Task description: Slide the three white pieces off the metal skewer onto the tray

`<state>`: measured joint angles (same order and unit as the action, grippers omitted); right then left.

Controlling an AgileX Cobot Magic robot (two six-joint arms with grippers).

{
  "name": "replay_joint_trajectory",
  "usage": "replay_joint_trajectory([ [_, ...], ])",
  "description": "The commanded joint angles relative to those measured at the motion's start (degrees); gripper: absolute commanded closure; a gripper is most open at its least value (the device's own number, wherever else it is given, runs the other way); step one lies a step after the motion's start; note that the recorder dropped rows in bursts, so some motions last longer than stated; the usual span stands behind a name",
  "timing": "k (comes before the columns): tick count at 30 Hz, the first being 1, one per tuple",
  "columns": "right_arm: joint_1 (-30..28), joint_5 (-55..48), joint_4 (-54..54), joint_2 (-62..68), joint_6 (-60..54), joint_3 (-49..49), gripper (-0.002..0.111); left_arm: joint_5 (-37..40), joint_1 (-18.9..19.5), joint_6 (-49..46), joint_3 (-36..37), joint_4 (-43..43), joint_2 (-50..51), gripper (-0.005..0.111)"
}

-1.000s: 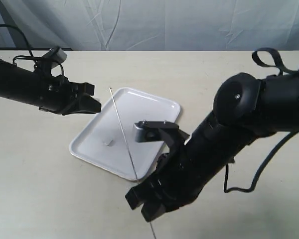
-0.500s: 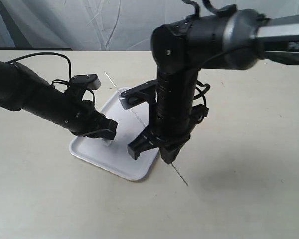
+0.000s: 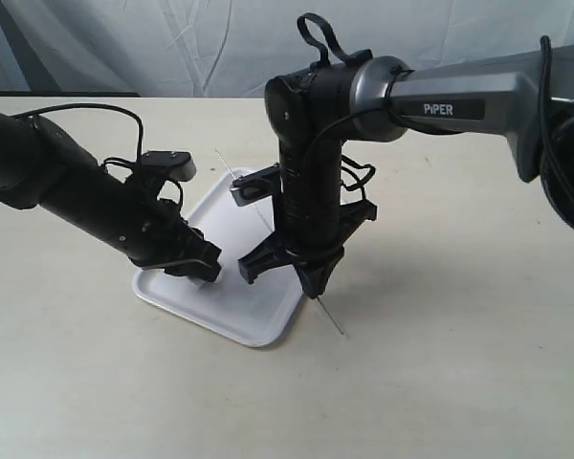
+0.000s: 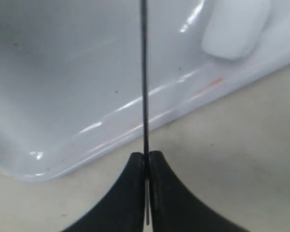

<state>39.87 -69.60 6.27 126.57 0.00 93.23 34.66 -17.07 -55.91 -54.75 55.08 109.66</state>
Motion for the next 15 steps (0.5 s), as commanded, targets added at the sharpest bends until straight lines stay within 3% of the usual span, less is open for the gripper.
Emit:
replay_joint_trajectory([
  [1,-0.4,-0.4,1.2,-0.1,-0.7,0.5,0.109,3.2,-0.3,0.7,-1.6,-1.6,0.2,0.076],
  [15,-0.4,-0.4,6.7,-0.1,-3.0,0.5,0.109,4.9,-0.1,4.0,-4.2,-5.6,-6.4,0.076],
])
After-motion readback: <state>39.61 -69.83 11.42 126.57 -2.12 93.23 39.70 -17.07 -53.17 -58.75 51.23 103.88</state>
